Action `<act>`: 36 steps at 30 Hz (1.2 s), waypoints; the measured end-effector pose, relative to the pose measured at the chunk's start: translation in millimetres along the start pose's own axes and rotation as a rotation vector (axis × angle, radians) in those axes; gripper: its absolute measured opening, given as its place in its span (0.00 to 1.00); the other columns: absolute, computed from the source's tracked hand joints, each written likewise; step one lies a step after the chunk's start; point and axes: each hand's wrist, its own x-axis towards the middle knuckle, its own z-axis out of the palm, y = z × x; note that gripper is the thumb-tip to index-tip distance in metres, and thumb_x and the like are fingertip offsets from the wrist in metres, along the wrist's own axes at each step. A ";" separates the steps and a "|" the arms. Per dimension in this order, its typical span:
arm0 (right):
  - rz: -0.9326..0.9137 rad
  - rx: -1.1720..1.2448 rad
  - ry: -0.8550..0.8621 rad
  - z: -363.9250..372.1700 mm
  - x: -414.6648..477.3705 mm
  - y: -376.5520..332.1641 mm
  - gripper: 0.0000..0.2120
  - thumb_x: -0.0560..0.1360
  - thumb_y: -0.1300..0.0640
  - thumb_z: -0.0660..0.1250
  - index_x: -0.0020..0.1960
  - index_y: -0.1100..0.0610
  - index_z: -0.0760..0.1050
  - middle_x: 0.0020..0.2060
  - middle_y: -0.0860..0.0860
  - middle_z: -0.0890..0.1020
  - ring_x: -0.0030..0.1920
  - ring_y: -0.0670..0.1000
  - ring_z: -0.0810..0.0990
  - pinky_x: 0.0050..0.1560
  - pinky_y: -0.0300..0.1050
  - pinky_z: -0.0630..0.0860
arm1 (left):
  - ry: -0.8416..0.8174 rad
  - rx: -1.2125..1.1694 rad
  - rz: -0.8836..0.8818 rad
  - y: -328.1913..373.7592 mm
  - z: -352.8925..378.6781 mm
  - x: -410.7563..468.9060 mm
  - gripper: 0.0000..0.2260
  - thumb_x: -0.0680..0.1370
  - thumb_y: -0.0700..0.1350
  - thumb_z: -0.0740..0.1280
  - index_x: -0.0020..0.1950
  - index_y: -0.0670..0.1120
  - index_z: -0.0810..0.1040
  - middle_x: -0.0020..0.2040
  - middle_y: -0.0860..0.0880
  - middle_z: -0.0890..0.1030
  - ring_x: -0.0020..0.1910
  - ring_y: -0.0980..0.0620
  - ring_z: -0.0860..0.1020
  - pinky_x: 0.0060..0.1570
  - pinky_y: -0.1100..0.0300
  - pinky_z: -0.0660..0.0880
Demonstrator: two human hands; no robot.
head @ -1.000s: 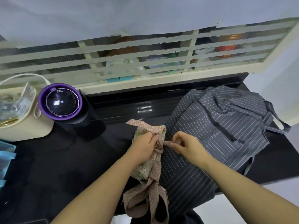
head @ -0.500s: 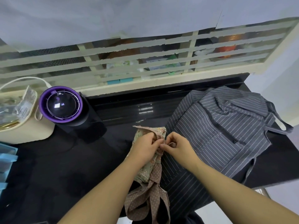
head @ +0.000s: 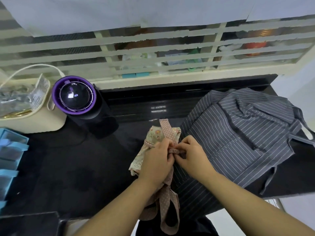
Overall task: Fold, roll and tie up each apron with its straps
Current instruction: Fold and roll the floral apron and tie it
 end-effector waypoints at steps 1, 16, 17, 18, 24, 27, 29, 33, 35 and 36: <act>-0.034 -0.013 0.021 0.2 0.9 -0.1 0.09 0.71 0.59 0.72 0.51 0.56 0.82 0.46 0.47 0.74 0.44 0.43 0.74 0.47 0.37 0.76 | 0.023 -0.013 0.002 -0.2 1.3 -2.2 0.09 0.76 0.43 0.65 0.55 0.51 0.73 0.47 0.54 0.78 0.44 0.56 0.76 0.46 0.58 0.74; 0.174 0.404 -0.305 -15.5 16.7 -6.0 0.10 0.71 0.67 0.67 0.47 0.55 0.71 0.38 0.48 0.81 0.35 0.44 0.78 0.36 0.39 0.74 | 0.036 -0.180 -0.164 0.1 6.5 -5.0 0.05 0.77 0.39 0.65 0.50 0.47 0.76 0.49 0.56 0.71 0.43 0.63 0.72 0.43 0.74 0.69; 0.218 0.435 -0.373 -18.8 21.8 -3.8 0.09 0.72 0.67 0.66 0.46 0.56 0.71 0.35 0.48 0.80 0.34 0.45 0.76 0.36 0.40 0.73 | 0.038 -0.195 -0.182 0.8 5.4 -4.3 0.05 0.77 0.39 0.66 0.50 0.47 0.76 0.48 0.56 0.72 0.43 0.62 0.73 0.43 0.74 0.70; 0.260 0.457 -0.428 -21.3 26.3 -2.0 0.08 0.72 0.68 0.65 0.46 0.57 0.70 0.33 0.48 0.78 0.33 0.46 0.75 0.36 0.41 0.72 | 0.048 -0.213 -0.204 0.8 4.0 -3.4 0.05 0.76 0.39 0.67 0.49 0.48 0.75 0.47 0.56 0.73 0.43 0.61 0.73 0.43 0.72 0.71; 0.518 0.781 -0.524 -23.0 35.6 0.1 0.15 0.71 0.77 0.55 0.39 0.58 0.67 0.33 0.53 0.73 0.34 0.48 0.72 0.36 0.38 0.71 | 0.074 -0.172 -0.161 -1.8 -0.2 -6.1 0.04 0.75 0.39 0.70 0.43 0.47 0.77 0.42 0.58 0.71 0.42 0.61 0.73 0.44 0.72 0.70; 0.593 0.937 -0.489 -20.4 32.7 2.9 0.16 0.70 0.78 0.53 0.38 0.59 0.69 0.33 0.54 0.74 0.33 0.49 0.71 0.35 0.38 0.66 | 0.088 -0.161 -0.114 -3.0 1.2 -9.5 0.02 0.76 0.39 0.69 0.46 0.46 0.80 0.43 0.58 0.73 0.42 0.60 0.73 0.44 0.74 0.69; 0.636 1.010 -0.455 -19.9 28.0 3.8 0.14 0.72 0.77 0.55 0.42 0.60 0.72 0.33 0.54 0.75 0.31 0.47 0.71 0.32 0.37 0.67 | 0.054 -0.146 -0.059 -5.3 1.6 -12.1 0.05 0.76 0.40 0.68 0.51 0.46 0.81 0.47 0.57 0.73 0.46 0.61 0.73 0.48 0.76 0.67; 0.617 0.926 -0.471 -26.2 24.3 -1.2 0.11 0.74 0.74 0.58 0.46 0.60 0.72 0.34 0.53 0.75 0.28 0.44 0.71 0.27 0.33 0.68 | -0.011 -0.161 -0.045 -4.1 4.2 -22.0 0.12 0.75 0.46 0.71 0.57 0.47 0.78 0.53 0.57 0.71 0.52 0.62 0.71 0.54 0.71 0.68; 0.555 0.793 -0.517 -29.4 24.2 -5.7 0.10 0.75 0.73 0.59 0.48 0.60 0.72 0.36 0.53 0.75 0.29 0.44 0.72 0.28 0.32 0.68 | 0.022 -0.176 -0.064 -2.6 4.8 -23.1 0.10 0.75 0.47 0.71 0.55 0.48 0.78 0.51 0.58 0.71 0.50 0.62 0.72 0.53 0.69 0.70; 0.527 0.748 -0.538 -30.7 23.7 -7.9 0.10 0.75 0.73 0.60 0.50 0.60 0.73 0.38 0.53 0.76 0.31 0.44 0.72 0.29 0.33 0.69 | 0.028 -0.175 -0.069 -2.4 4.1 -22.5 0.09 0.75 0.47 0.70 0.54 0.48 0.78 0.50 0.59 0.71 0.49 0.63 0.72 0.51 0.69 0.71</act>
